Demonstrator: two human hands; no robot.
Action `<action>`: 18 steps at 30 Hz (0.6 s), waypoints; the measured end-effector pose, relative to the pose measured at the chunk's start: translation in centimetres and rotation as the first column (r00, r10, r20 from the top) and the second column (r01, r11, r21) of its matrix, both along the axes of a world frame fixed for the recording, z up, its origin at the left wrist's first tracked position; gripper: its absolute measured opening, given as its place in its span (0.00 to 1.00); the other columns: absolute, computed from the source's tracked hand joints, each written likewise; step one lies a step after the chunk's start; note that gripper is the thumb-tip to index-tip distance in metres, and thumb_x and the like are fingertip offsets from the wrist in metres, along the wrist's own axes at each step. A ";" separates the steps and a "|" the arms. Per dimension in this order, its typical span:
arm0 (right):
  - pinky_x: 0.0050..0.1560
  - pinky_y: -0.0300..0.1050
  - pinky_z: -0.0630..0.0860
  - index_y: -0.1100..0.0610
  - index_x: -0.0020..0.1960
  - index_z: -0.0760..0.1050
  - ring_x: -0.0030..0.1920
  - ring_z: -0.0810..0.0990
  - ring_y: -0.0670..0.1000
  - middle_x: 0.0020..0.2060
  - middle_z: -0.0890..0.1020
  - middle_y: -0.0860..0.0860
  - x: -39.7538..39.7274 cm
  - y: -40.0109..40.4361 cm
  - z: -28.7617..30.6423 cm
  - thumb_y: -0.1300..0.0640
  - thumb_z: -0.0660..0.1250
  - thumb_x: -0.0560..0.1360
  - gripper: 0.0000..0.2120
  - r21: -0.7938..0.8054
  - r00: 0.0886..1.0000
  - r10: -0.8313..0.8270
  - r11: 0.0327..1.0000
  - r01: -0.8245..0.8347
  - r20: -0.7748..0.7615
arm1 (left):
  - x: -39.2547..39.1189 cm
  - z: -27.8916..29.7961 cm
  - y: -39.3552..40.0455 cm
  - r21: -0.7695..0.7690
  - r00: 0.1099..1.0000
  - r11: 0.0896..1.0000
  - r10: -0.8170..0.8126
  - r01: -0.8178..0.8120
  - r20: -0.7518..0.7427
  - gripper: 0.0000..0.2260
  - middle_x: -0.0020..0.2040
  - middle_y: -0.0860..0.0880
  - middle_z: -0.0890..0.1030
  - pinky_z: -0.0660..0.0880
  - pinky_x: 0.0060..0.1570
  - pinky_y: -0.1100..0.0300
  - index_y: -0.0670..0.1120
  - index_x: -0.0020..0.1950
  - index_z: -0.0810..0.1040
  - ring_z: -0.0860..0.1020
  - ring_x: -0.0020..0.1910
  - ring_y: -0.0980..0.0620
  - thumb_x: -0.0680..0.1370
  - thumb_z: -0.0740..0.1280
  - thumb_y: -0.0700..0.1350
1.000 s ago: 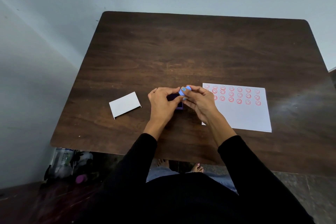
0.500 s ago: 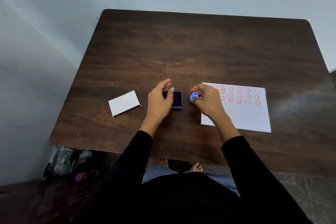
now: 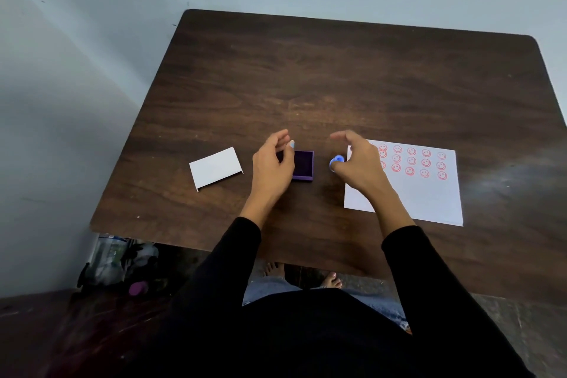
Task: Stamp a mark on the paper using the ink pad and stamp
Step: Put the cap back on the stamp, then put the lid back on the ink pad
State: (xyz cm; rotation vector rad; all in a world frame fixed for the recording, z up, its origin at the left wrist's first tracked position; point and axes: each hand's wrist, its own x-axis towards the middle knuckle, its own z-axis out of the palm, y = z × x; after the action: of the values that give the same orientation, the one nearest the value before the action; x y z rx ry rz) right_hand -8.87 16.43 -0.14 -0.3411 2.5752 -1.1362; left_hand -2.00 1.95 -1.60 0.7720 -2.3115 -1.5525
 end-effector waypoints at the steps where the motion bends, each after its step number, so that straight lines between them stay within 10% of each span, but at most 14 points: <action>1: 0.50 0.42 0.73 0.56 0.61 0.72 0.58 0.76 0.54 0.61 0.78 0.54 -0.2 -0.4 0.4 0.67 0.67 0.68 0.22 -0.034 0.999 -0.009 0.999 0.007 -0.045 | 0.2 0.1 -0.3 0.004 1.000 1.000 0.028 -0.028 -0.009 0.15 0.60 0.44 0.80 0.73 0.63 0.56 0.42 0.65 0.73 0.77 0.57 0.55 0.79 0.62 0.42; 7: 0.63 0.47 0.67 0.58 0.63 0.70 0.63 0.73 0.56 0.61 0.78 0.55 -0.1 -6.4 0.8 0.57 0.63 0.76 0.16 -0.113 0.978 0.019 0.993 -0.044 -0.209 | 2.8 0.7 -3.2 -0.044 0.936 0.937 0.343 -0.347 -0.076 0.15 0.59 0.46 0.79 0.71 0.60 0.58 0.43 0.64 0.73 0.76 0.59 0.51 0.81 0.58 0.49; 18: 0.68 0.53 0.61 0.63 0.67 0.64 0.69 0.65 0.60 0.65 0.73 0.62 7.7 -14.6 -2.6 0.56 0.57 0.78 0.19 0.320 0.830 0.518 0.838 -0.442 -0.208 | 8.0 -1.2 -6.8 -0.070 0.831 0.853 0.520 -0.517 0.195 0.27 0.71 0.42 0.68 0.46 0.75 0.46 0.41 0.70 0.64 0.60 0.74 0.44 0.81 0.47 0.59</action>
State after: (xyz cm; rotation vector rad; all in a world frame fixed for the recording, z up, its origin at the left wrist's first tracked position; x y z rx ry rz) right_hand -1.17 1.80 -2.75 -1.0963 2.5972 -0.5885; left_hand 6.00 -4.80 -2.81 1.4751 -1.9857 -1.2486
